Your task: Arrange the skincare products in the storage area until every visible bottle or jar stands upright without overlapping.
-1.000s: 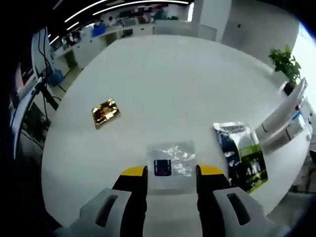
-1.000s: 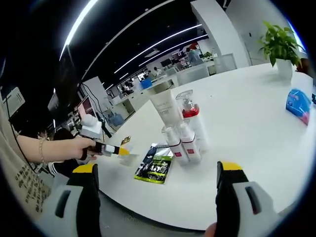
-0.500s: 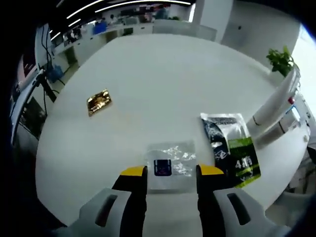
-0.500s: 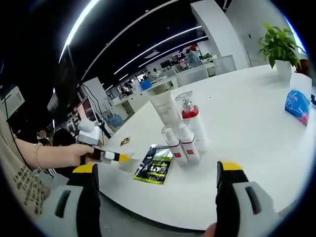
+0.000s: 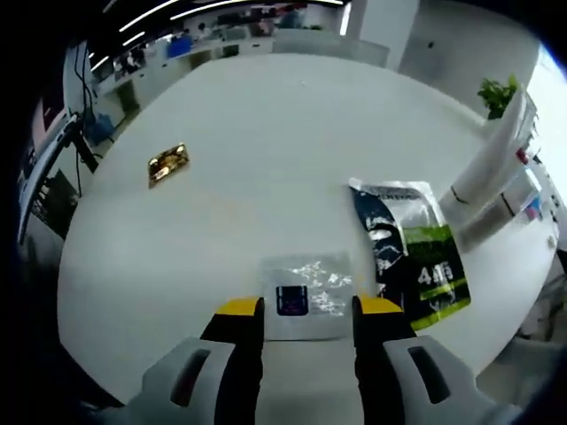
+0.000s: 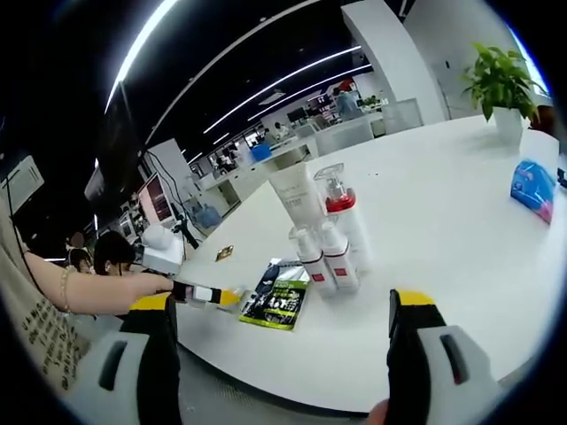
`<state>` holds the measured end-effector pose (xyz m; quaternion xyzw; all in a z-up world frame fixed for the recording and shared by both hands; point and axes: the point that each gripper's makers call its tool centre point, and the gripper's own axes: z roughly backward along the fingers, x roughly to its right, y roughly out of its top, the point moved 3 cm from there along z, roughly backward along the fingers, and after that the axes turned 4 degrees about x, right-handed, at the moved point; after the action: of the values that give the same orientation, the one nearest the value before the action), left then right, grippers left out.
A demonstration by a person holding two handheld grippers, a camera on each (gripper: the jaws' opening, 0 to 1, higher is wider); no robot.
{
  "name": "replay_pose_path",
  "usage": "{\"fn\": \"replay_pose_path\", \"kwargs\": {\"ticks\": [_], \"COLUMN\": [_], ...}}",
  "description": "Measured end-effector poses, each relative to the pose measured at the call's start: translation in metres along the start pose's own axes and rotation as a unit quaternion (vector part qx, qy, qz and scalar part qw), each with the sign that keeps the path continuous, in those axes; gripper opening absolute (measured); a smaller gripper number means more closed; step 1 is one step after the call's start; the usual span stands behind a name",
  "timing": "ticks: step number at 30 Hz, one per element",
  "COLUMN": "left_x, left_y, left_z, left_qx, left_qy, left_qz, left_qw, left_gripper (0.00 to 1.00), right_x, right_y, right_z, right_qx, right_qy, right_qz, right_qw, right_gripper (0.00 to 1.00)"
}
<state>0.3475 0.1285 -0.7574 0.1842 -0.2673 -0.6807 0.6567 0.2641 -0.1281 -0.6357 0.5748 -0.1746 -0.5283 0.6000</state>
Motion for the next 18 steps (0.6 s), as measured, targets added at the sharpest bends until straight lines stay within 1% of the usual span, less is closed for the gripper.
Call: {"fn": "replay_pose_path", "kwargs": {"ticks": [2,3,9,14,18], "left_x": [0.0000,-0.0004,0.0006,0.0014,0.0033], "left_y": [-0.0011,0.0017,0.0021,0.0011,0.0006], "left_z": [-0.0014,-0.0020,-0.0014,-0.0004,0.0005], "left_qx": [0.000,0.009,0.010,0.011,0.011], "left_qy": [0.000,0.001,0.000,0.002,-0.003], "left_qz": [-0.001,-0.006,-0.003,-0.011,-0.010], "left_qw": [1.0000,0.9999,0.9999,0.9999,0.9999], "left_gripper": [0.37,0.37,0.37,0.37,0.40], "right_x": [-0.0002,-0.0003,-0.0003,-0.0005,-0.0003], "right_y": [-0.0002,-0.0003,-0.0005,-0.0008,-0.0007], "right_z": [0.0000,0.0001,-0.0002,-0.0006,-0.0007], "right_qx": [-0.001,-0.001,-0.002,-0.004,-0.004], "right_qy": [0.001,0.001,0.002,0.003,0.003], "right_qz": [-0.001,0.000,-0.001,-0.002,-0.002], "right_qw": [1.0000,1.0000,1.0000,1.0000,1.0000], "right_gripper": [0.99,0.99,0.99,0.99,0.99]}}
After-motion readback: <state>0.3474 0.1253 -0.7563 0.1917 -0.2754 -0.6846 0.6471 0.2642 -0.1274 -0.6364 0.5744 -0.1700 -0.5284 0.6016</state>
